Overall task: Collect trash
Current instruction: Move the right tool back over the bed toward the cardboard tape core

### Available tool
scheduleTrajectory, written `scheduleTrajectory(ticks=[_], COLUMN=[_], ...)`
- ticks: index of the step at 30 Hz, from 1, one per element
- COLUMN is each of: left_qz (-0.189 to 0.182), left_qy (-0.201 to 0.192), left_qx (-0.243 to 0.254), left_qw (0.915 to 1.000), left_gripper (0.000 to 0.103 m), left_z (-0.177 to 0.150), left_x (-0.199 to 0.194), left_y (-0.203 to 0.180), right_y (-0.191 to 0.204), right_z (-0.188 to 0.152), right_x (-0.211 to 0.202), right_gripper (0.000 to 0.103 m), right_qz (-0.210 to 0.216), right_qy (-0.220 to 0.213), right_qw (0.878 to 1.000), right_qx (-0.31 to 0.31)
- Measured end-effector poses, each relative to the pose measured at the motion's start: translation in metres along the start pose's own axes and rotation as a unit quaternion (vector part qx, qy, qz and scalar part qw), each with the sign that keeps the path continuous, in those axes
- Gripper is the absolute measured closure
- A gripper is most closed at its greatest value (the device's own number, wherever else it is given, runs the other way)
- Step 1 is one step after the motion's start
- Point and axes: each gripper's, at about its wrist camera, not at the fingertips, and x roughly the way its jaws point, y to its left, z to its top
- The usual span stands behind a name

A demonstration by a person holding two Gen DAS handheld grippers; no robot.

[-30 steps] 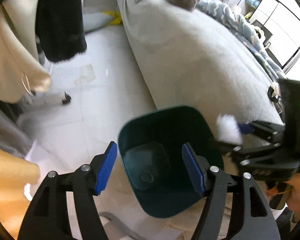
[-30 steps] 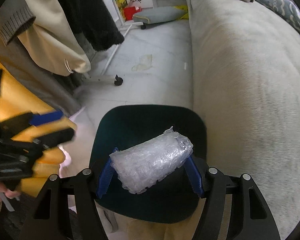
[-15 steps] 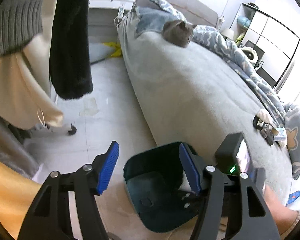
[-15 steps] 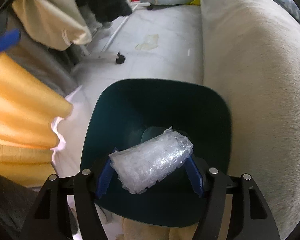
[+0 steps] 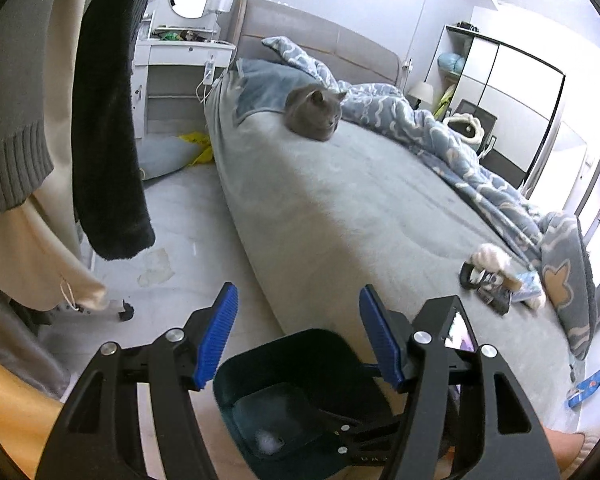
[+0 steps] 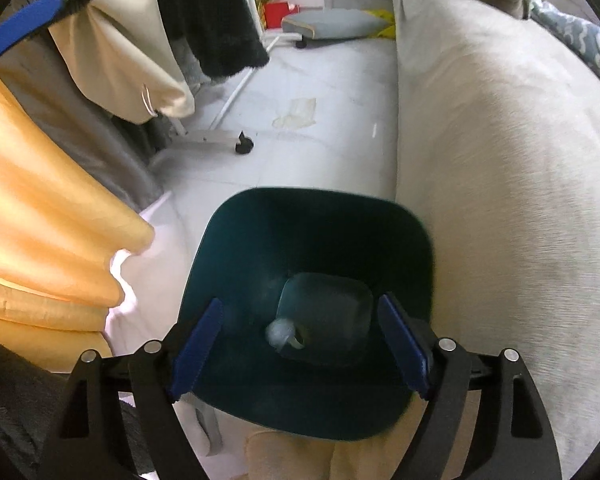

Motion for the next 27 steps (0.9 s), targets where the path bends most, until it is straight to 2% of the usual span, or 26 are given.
scheduleTrajectory(ticks=[8, 13, 18, 27], left_qz=[-0.007, -0.012, -0.017, -0.041], left_qy=[-0.022, -0.029, -0.018, 0.003], left_qx=[0.021, 0.038, 0.057, 0.052], left_qw=[0.9995, 0.9988, 0.998, 0.9978], left_gripper=[0.033, 0.03, 0.029, 0.028], left_z=[0.012, 0.015, 0.012, 0.011], left_x=[-0.003, 0.0, 0.014, 0.039], left_y=[-0.035, -0.058, -0.083, -0.11], right_y=[-0.016, -0.032, -0.053, -0.118], right_z=[-0.004, -0.01, -0.02, -0.039], right_x=[-0.049, -0.072, -0.095, -0.141], right_gripper=[0.021, 0.021, 0.021, 0.021], right_qz=[-0.016, -0.026, -0.044, -0.09], right_qy=[-0.062, -0.086, -0.108, -0.15], right_qw=[0.998, 0.996, 0.993, 0.984], right_qx=[-0.013, -0.011, -0.007, 0.028])
